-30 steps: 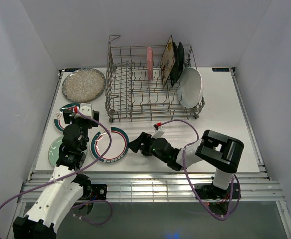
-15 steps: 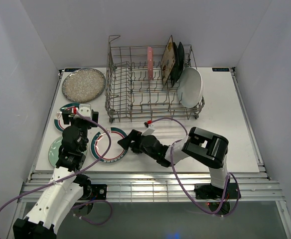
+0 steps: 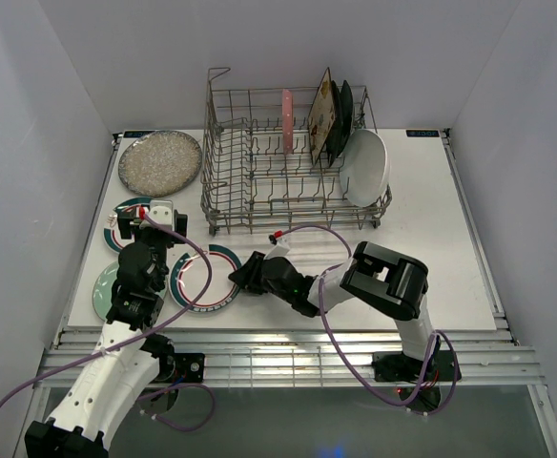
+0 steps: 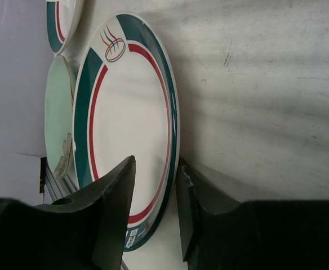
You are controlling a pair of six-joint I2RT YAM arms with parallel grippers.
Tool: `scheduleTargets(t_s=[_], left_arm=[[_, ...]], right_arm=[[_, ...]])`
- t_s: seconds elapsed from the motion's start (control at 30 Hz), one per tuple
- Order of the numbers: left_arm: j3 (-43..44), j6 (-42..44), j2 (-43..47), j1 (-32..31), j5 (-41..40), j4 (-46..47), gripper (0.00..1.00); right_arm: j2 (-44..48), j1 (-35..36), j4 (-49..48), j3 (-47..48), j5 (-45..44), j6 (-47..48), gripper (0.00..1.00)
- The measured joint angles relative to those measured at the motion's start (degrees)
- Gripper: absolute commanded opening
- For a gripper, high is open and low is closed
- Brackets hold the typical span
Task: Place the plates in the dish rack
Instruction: Pick up the plate from the corner of the board.
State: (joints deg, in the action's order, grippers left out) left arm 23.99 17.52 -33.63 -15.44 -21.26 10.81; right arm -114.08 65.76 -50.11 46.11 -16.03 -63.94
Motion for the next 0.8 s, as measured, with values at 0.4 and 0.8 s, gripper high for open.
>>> scheduleTargets(t_s=[0.4, 0.8], left_arm=[[-0.04, -0.02, 0.11, 0.0, 0.0, 0.0, 0.98], [-0.07, -0.02, 0.04, 0.0, 0.02, 0.0, 0.98]], right_arm=[[0.9, 0.0, 2.01, -0.52, -0.61, -0.39, 0.08], [11.76, 1.27, 11.89, -3.91, -7.76, 6.62, 0.08]])
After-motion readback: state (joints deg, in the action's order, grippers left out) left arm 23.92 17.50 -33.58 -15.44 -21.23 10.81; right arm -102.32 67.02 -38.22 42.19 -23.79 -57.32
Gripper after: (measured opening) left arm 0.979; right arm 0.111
